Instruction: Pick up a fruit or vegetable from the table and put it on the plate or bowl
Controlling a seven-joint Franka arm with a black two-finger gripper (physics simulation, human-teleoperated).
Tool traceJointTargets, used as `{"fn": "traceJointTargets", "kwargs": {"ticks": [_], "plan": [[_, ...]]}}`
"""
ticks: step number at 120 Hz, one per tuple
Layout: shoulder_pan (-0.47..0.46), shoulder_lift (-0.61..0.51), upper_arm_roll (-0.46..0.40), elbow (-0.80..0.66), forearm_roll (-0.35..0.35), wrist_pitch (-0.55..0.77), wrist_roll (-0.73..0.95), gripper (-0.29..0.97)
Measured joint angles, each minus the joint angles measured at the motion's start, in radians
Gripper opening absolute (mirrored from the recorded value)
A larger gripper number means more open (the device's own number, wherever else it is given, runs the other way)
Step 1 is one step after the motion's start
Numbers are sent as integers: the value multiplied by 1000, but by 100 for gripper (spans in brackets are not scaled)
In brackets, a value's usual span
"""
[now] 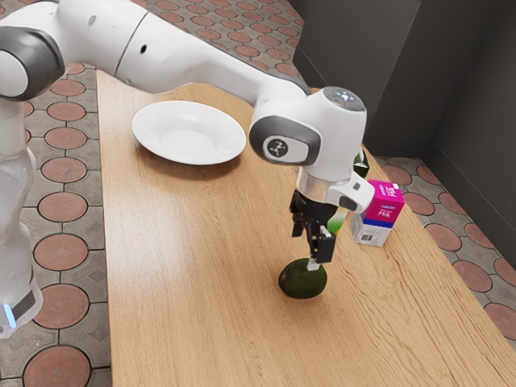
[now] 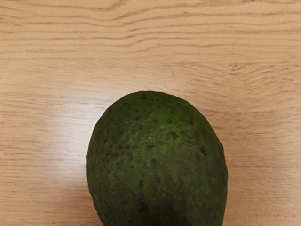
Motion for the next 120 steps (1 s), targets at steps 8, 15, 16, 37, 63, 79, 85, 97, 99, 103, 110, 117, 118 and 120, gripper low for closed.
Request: {"fn": "traceJointTargets", "kwargs": {"ticks": [8,15,16,37,63,79,85,97,99,103,110,117,118,120], "plan": [[8,0,0,-2,0,5,-5,68],[13,4,1,-4,0,10,-9,68],[14,4,1,-4,0,11,-9,68],[15,11,1,-32,0,31,-18,68],[7,14,1,-43,-1,53,-27,68],[9,14,1,-54,-2,62,-30,68],[12,19,1,-55,-2,66,-32,68],[19,34,1,-55,-2,75,-34,68],[20,36,1,-55,-2,76,-34,68],[21,40,1,-55,-2,78,-35,68],[22,45,1,-56,-2,82,-36,68],[20,48,1,-65,-2,89,-37,68],[20,49,1,-66,-2,90,-37,68],[19,49,1,-67,-2,91,-37,68]]}}
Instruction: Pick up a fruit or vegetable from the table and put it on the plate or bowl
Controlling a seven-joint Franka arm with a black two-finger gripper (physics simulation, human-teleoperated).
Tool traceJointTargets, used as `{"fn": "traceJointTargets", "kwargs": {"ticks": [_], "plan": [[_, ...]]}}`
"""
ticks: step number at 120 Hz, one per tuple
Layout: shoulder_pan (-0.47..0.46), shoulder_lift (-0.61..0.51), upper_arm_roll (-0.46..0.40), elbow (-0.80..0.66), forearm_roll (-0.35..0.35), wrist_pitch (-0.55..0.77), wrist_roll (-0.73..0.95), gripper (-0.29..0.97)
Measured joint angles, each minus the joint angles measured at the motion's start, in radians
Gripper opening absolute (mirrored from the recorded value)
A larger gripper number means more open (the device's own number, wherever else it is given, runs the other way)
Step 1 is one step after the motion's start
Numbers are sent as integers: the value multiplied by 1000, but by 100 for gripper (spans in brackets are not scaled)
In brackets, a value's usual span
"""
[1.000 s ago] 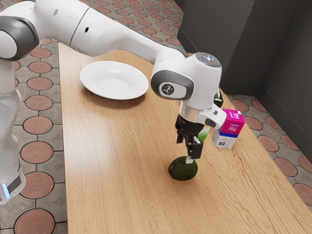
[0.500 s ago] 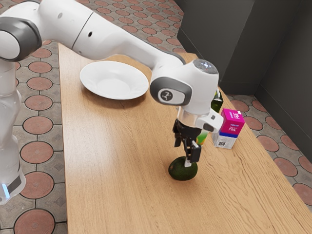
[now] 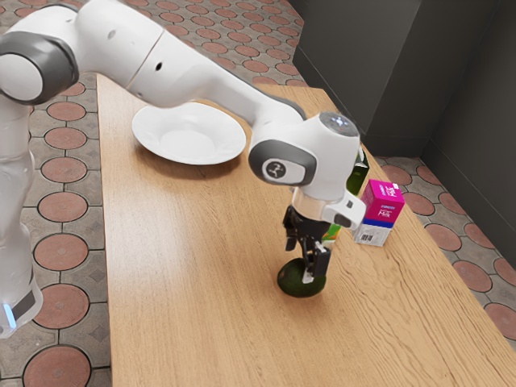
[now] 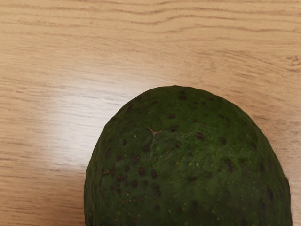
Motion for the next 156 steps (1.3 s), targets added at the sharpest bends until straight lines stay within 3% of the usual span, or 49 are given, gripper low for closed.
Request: {"fn": "traceJointTargets", "kwargs": {"ticks": [59,80,90,105,121,140,156], "plan": [[0,60,0,-2,-1,50,-5,67],[0,66,0,-3,0,59,-11,46],[1,66,0,-3,2,60,-16,42],[1,36,0,-8,5,57,-23,39],[0,-68,2,-20,5,29,-27,43],[-73,-152,103,34,7,-48,-20,39],[-23,-155,232,114,8,-128,2,39]]}}
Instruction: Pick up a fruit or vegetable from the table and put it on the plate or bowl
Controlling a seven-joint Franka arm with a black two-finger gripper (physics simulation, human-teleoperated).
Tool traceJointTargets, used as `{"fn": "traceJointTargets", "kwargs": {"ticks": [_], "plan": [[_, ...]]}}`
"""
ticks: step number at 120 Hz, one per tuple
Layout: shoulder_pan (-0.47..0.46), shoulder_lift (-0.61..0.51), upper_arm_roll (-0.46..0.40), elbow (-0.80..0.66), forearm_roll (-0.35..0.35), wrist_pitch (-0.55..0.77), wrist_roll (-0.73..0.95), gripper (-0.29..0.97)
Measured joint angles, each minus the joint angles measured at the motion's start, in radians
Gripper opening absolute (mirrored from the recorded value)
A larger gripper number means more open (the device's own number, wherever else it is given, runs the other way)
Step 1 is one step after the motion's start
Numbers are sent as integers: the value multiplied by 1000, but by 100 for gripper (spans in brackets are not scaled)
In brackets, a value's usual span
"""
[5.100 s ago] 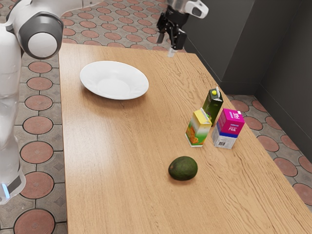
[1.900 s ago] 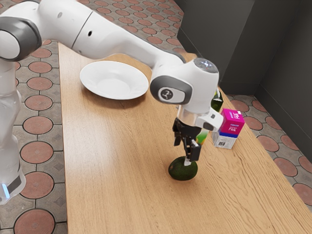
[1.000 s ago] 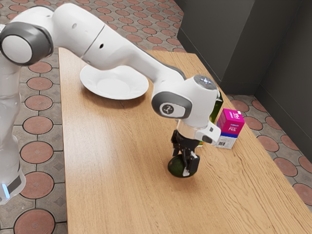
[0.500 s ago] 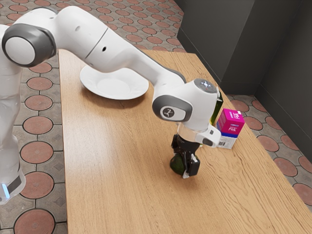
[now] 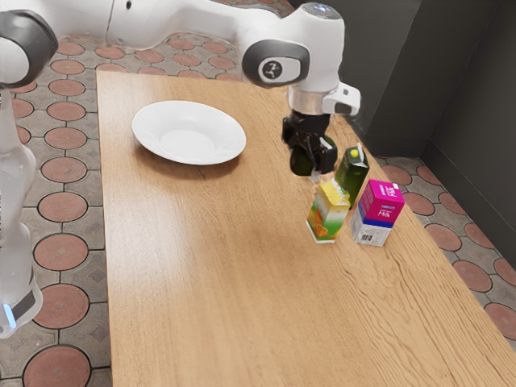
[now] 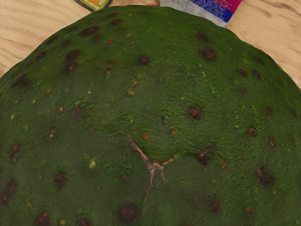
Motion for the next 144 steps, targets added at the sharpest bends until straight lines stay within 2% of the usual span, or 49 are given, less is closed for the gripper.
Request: {"fn": "traceJointTargets", "kwargs": {"ticks": [19,42,79,93,103,128,144], "plan": [[66,2,134,38,2,-78,33,39],[48,17,254,63,2,-138,73,40],[260,38,266,56,-2,-172,132,39],[314,25,266,17,-4,-169,146,39],[310,8,266,-13,-4,-164,154,39],[204,-2,281,-27,-4,-156,169,39],[245,-9,291,-36,-4,-154,176,39]]}}
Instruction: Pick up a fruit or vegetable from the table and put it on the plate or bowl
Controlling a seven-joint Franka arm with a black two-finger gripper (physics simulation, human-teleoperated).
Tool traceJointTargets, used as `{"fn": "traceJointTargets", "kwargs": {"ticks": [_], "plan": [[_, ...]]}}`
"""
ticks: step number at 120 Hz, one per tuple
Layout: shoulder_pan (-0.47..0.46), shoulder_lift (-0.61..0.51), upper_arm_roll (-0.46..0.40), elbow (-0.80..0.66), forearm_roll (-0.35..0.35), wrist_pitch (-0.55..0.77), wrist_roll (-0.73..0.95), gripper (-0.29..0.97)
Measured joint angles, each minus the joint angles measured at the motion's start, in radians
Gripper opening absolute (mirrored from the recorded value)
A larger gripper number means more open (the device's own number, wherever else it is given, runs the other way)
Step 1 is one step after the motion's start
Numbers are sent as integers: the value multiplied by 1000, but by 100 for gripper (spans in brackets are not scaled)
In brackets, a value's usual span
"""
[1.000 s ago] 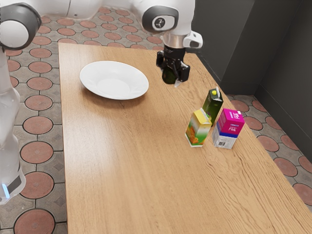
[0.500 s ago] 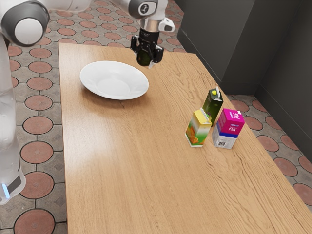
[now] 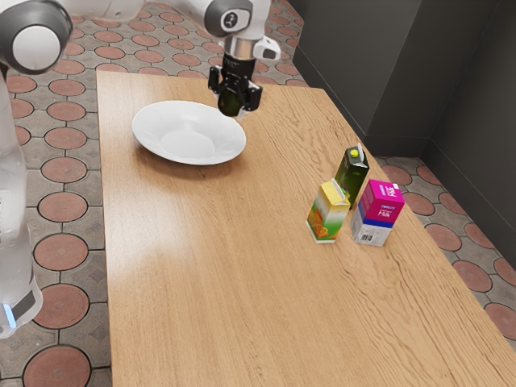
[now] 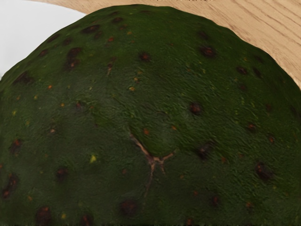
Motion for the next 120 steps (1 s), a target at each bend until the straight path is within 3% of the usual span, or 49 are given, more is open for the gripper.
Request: {"fn": "traceJointTargets", "kwargs": {"ticks": [80,97,120], "plan": [[100,1,1,-6,0,-3,25,39],[98,0,2,-6,-2,-7,29,57],[98,1,2,-6,-1,-9,34,65]]}}
